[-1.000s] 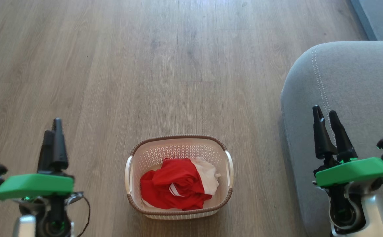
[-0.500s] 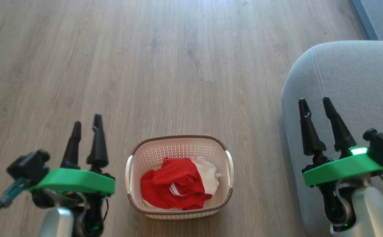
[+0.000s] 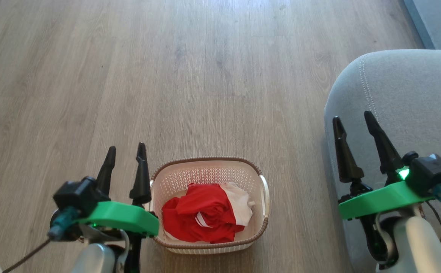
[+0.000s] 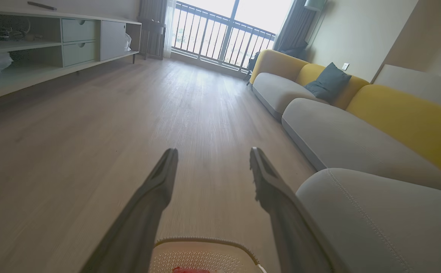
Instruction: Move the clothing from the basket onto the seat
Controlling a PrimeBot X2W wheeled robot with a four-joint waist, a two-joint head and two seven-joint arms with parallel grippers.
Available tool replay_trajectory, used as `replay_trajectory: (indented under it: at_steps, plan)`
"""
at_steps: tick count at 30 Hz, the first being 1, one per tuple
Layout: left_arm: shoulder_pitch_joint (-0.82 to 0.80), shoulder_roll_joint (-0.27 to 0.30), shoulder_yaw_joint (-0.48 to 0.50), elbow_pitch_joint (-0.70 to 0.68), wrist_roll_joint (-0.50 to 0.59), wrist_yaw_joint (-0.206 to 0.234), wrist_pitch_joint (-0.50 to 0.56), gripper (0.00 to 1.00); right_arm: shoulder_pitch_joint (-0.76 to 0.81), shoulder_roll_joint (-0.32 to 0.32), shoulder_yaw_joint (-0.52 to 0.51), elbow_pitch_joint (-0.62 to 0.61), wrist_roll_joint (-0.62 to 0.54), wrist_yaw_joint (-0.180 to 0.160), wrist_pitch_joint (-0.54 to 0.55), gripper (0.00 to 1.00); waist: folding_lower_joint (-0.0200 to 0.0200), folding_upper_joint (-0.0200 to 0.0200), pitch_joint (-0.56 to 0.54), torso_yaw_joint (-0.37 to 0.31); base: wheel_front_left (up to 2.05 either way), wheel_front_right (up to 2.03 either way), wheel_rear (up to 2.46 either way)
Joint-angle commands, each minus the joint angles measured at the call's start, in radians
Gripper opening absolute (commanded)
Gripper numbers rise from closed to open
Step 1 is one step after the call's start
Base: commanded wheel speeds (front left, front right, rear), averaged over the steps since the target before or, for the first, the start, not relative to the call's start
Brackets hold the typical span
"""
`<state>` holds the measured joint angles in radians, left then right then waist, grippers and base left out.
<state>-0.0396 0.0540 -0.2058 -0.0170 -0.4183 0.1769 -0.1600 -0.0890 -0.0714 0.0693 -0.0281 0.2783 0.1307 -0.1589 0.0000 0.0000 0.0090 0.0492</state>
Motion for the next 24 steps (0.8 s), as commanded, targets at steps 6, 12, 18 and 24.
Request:
replay_trajectory:
  at_steps: [6,12,18,24]
  plan:
    - [-0.053,0.049,-0.058,-0.034,0.142,0.080,-0.029,1.00,-0.013,-0.002,0.040,-0.019,-0.115,0.000,-0.029,1.00,0.0000,0.0000,0.001,-0.001,0.00,0.00,0.00]
    - [-0.079,0.089,-0.113,-0.040,0.233,0.189,-0.046,1.00,-0.019,0.011,0.027,-0.035,-0.181,0.000,-0.047,1.00,0.0000,0.0000,0.003,0.000,0.00,0.00,0.00]
    - [-0.112,0.147,-0.201,-0.089,0.344,0.362,-0.064,1.00,-0.020,0.021,0.001,-0.051,-0.217,0.000,-0.065,1.00,0.0000,0.0000,0.011,0.004,0.00,0.00,0.00]
    - [-0.121,0.179,-0.276,-0.105,0.358,0.463,-0.078,1.00,-0.020,0.022,-0.009,-0.058,-0.243,0.000,-0.079,1.00,0.0000,0.0000,0.017,0.003,0.00,0.00,0.00]
